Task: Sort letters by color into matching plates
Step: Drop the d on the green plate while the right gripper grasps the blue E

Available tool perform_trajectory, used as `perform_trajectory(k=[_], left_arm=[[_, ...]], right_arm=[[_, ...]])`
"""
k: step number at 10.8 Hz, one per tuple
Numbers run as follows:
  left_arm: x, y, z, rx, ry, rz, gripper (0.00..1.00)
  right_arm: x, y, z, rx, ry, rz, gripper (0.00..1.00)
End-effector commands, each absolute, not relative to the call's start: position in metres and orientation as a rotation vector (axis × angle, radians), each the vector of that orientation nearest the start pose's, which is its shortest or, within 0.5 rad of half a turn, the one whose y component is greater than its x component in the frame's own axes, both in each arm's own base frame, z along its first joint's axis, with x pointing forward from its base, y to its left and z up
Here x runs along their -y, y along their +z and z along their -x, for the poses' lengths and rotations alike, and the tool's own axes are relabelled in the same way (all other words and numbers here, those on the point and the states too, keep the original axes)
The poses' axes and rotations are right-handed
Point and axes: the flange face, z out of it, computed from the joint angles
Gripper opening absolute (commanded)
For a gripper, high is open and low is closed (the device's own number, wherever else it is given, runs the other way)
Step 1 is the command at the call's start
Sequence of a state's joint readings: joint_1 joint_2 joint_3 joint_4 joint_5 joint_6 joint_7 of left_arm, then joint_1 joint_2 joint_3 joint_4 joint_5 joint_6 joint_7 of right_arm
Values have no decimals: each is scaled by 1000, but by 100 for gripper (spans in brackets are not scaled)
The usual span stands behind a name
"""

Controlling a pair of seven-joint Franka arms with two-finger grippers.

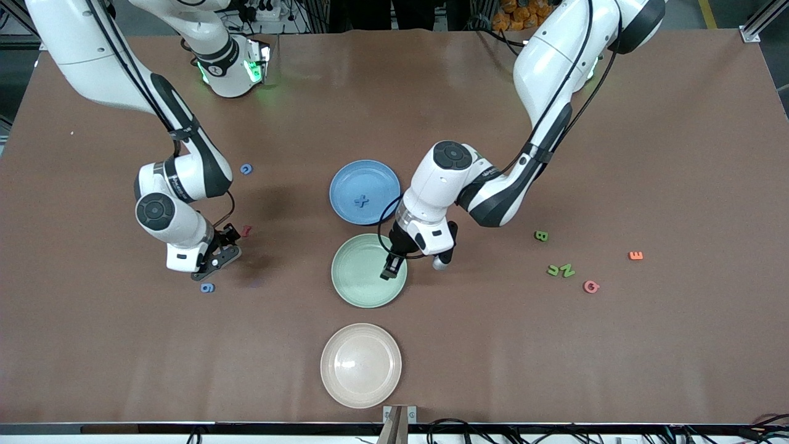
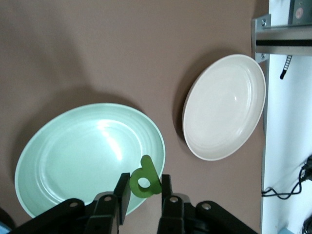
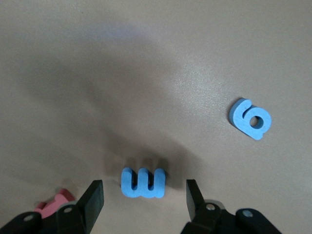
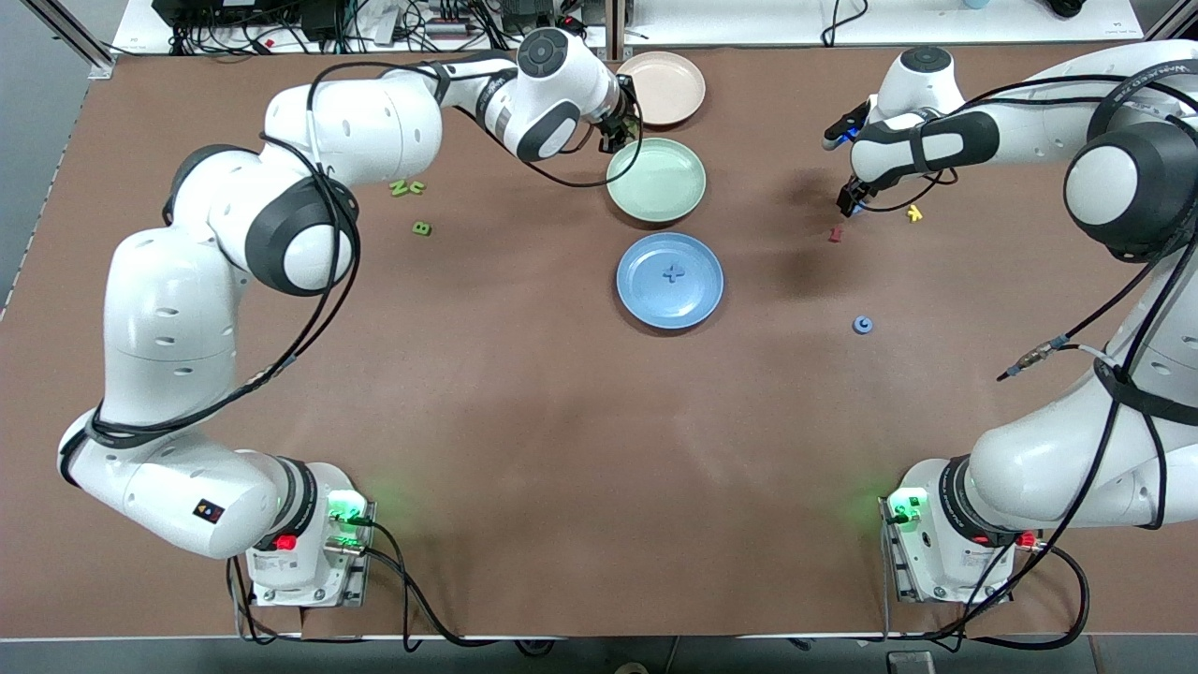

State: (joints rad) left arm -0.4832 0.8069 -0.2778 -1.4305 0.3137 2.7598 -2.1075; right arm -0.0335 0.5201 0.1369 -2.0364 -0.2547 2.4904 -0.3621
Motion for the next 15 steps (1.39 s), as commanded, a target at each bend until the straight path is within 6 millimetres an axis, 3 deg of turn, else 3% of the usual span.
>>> perform_trajectory(k=[1, 2, 3, 4, 5, 7, 8, 9, 10, 12, 13, 15], left_arm=[[514, 290, -570, -1467, 122, -2097, 0], [527, 289, -557, -1443, 111, -2114, 0], [537, 286, -547, -1411, 114, -2142, 7], [538, 281, -543, -1367, 144, -2189, 90], [542, 276, -536, -1327, 180, -2253, 100], [527, 271, -542, -1407, 216, -2362, 100], [510, 268, -554, -1458, 248, -2393, 100], [489, 264, -567, -1492, 296, -2450, 100], [456, 263, -587, -1518, 328, -2532, 100], [362, 275, -638, -1622, 322, -2622, 100], [323, 282, -653, -1645, 298, -2658, 100], [241, 320, -685, -1837, 253, -2508, 100]], right_arm=[[-59, 172, -586, 1064, 99, 3027, 70], [-60, 170, -584, 1063, 83, 3024, 66], [-60, 166, -584, 1066, 77, 3022, 65], [-59, 166, -584, 1064, 76, 3023, 60], [-59, 166, -584, 1064, 76, 3023, 51], [-60, 167, -584, 1072, 80, 3020, 16], [-62, 171, -585, 1084, 81, 3018, 1], [-63, 176, -585, 1077, 87, 3023, 0], [-62, 183, -587, 1067, 96, 3028, 0], [-69, 203, -590, 1064, 90, 3037, 0], [-94, 213, -589, 1043, 65, 3019, 0], [-126, 226, -592, 831, 46, 3009, 0]])
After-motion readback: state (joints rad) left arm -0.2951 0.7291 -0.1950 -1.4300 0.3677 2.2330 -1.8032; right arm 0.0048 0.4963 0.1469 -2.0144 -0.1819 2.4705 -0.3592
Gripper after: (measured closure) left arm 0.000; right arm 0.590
